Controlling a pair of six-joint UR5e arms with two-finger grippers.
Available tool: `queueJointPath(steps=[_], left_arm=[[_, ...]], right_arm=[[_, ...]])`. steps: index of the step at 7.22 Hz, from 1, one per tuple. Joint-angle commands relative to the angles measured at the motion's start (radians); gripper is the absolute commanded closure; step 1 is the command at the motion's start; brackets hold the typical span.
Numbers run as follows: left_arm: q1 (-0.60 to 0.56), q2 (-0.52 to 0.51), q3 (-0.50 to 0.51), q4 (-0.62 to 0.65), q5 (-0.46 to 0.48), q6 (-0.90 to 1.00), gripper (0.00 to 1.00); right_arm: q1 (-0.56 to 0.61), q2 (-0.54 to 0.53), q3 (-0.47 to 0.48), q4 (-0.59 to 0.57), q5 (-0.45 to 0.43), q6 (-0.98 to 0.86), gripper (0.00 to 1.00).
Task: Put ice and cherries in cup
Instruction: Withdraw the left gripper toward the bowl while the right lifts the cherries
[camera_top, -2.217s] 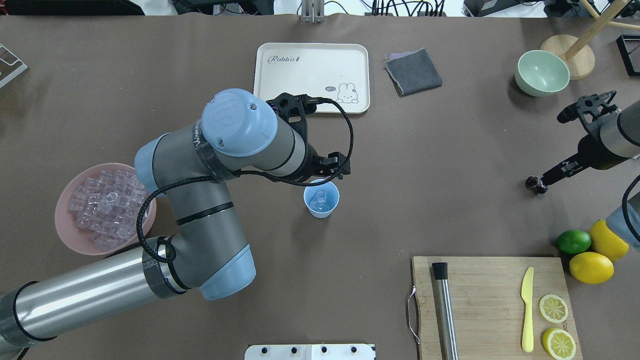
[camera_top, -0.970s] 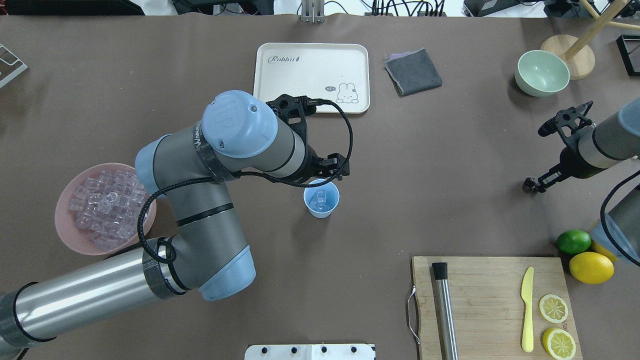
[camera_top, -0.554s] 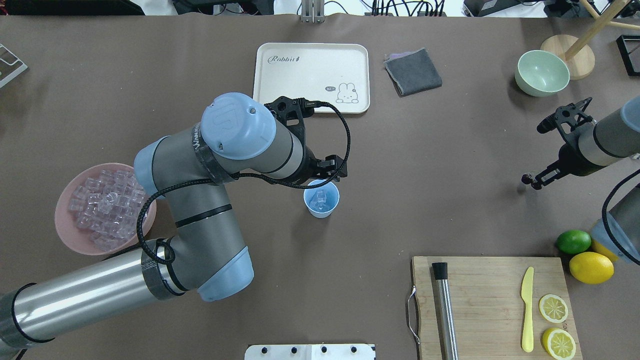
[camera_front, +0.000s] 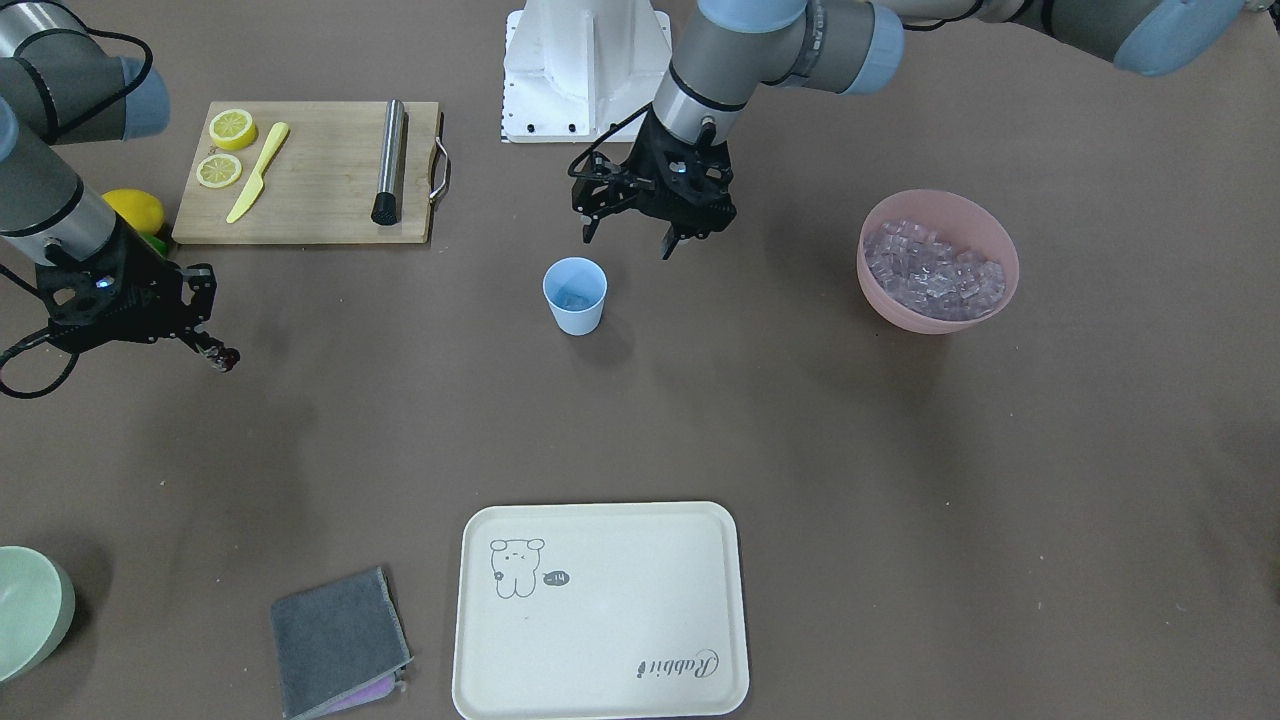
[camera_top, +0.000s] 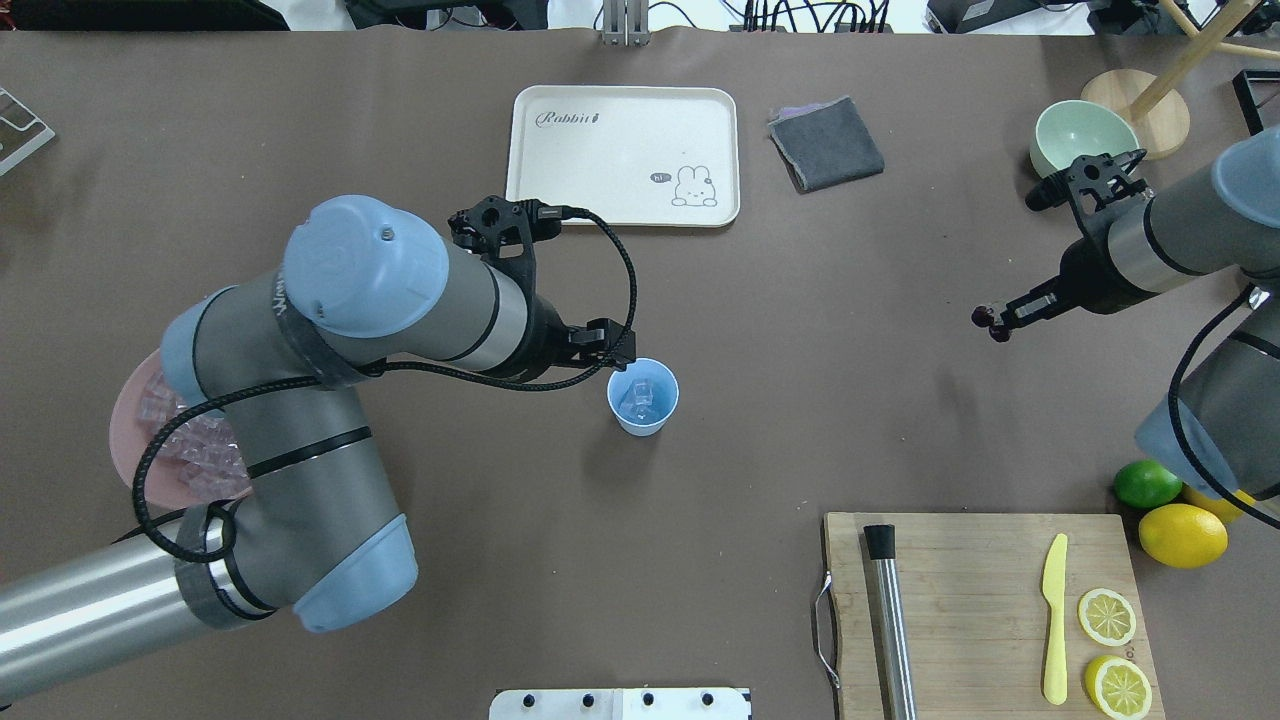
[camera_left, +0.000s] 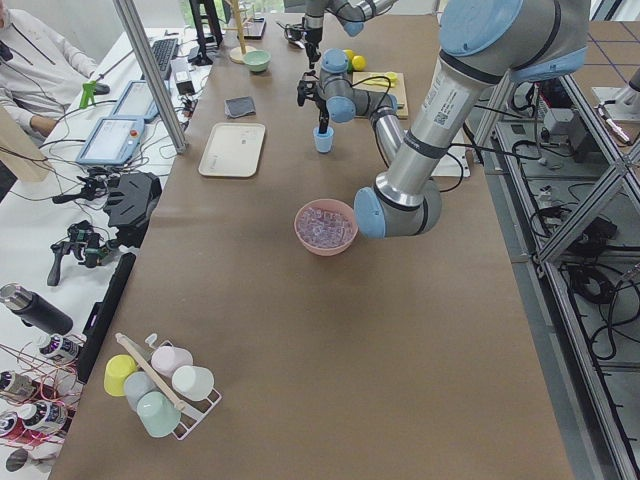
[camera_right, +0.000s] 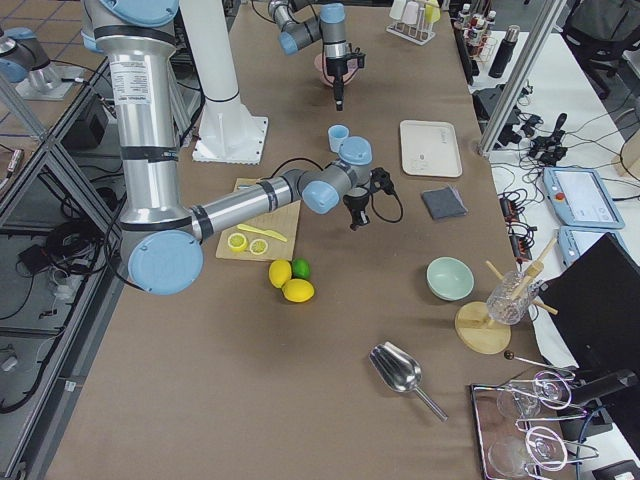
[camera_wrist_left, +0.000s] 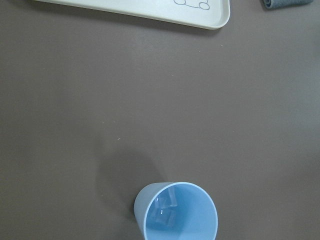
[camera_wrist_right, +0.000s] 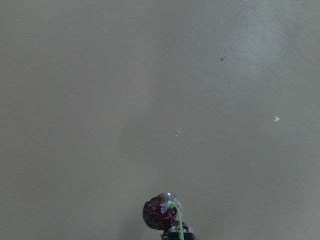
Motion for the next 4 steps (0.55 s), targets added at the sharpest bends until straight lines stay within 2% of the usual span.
queueJointPath(steps=[1,2,3,4], left_arm=[[-0.061,0.172,-0.102,0.001,-0.021,0.183,0.04],[-0.133,0.233,-0.112,-0.001,-0.125,0.254,0.04],[-0.213,0.289,-0.113,-0.004,-0.206,0.332,0.04],[-0.253,0.36,-0.127,-0.007,-0.221,0.433,0.04]], right_arm=[[-0.07,0.07,0.058,0.0,-0.009,0.211,1.0],[-0.124,0.116,0.073,-0.003,-0.045,0.334,1.0],[-0.175,0.178,0.102,-0.07,-0.093,0.401,1.0],[-0.228,0.25,0.144,-0.189,-0.143,0.449,1.0]])
